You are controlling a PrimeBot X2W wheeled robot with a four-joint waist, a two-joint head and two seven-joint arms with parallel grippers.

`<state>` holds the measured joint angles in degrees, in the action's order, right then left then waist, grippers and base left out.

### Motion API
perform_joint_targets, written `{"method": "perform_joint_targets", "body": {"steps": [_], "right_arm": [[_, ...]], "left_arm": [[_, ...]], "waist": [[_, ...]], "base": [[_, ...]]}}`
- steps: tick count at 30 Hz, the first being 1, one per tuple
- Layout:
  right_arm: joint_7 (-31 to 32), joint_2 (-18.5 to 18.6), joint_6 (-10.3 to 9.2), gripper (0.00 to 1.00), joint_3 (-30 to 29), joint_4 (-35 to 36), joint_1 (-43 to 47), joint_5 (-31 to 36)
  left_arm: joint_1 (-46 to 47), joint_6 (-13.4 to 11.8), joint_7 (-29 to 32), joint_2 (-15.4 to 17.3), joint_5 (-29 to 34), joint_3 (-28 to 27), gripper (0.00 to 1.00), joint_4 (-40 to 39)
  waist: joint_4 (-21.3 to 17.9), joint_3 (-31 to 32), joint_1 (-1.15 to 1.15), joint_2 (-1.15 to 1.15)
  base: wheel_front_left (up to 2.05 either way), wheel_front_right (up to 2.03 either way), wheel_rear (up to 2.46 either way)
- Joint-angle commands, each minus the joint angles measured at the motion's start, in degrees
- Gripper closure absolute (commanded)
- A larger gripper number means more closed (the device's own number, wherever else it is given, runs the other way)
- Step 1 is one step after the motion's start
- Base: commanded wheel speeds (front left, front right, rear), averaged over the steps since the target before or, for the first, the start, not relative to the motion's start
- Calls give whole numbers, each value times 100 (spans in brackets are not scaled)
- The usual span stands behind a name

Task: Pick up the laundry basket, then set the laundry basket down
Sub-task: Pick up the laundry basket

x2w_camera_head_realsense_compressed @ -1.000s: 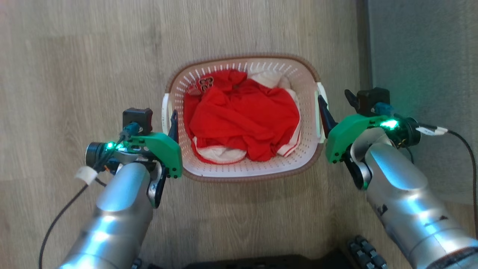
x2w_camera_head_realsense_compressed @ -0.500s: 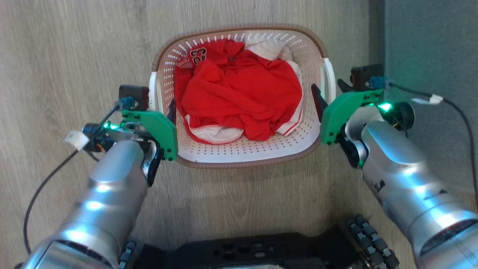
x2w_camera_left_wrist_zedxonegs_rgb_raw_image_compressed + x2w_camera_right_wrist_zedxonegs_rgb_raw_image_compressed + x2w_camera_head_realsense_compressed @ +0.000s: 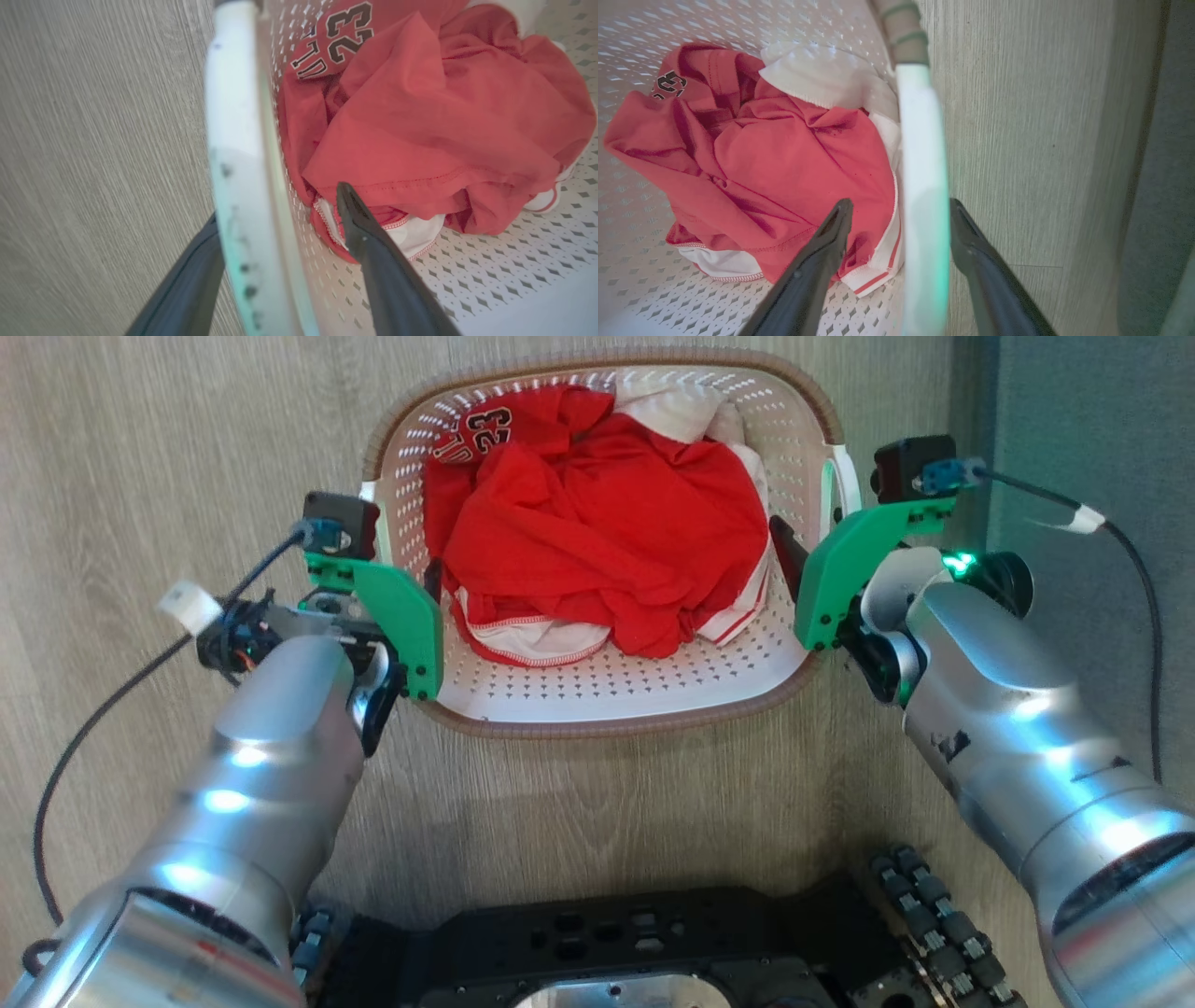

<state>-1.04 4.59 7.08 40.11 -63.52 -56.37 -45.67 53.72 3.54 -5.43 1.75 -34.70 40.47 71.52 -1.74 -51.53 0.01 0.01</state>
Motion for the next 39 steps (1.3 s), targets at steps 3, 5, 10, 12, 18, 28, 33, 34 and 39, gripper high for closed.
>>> {"method": "perform_joint_targets", "body": {"steps": [3, 5, 10, 12, 18, 28, 33, 34, 39], "right_arm": [[93, -48, 41, 0, 206, -25, 70, -186], [120, -49, 41, 0, 237, -53, 44, -222], [169, -56, 41, 0, 386, -185, -80, -356], [164, -65, 41, 0, 439, -234, -128, -398], [103, -94, 41, 0, 583, -319, -242, -525], [-41, -96, 41, 0, 847, -419, -306, -668], [-80, -73, 41, 100, 949, -439, -339, -762], [-102, -66, 41, 100, 970, -442, -348, -775], [-147, -29, 41, 100, 1072, -451, -370, -861]], "left_arm": [[53, 9, 134, 113, -146, 25, 0, 37], [82, 6, 150, 113, -168, 45, 0, 44], [199, -5, 272, 113, -234, 182, 0, 79], [237, -12, 296, 113, -257, 237, 0, 87], [313, -16, 341, 113, -336, 397, 0, 95], [328, -31, 350, 113, -576, 595, 6, 32], [321, -63, 399, 113, -796, 614, 100, 10], [327, -67, 412, 113, -829, 629, 100, 5], [337, -60, 475, 113, -948, 754, 100, -19]], "waist": [[-5, -119, -1, -1], [-4, -141, -1, -1], [5, -249, -1, -1], [12, -284, -1, -1], [23, -363, -1, -1], [67, -401, -1, -1], [87, -425, -1, -1], [90, -431, -1, -1], [112, -440, -1, -1]], "base": [[0, 0, 0], [0, 0, 0], [0, 0, 0], [0, 0, 0], [0, 0, 0], [0, 0, 0], [0, 0, 0], [0, 0, 0], [0, 0, 0]]}}
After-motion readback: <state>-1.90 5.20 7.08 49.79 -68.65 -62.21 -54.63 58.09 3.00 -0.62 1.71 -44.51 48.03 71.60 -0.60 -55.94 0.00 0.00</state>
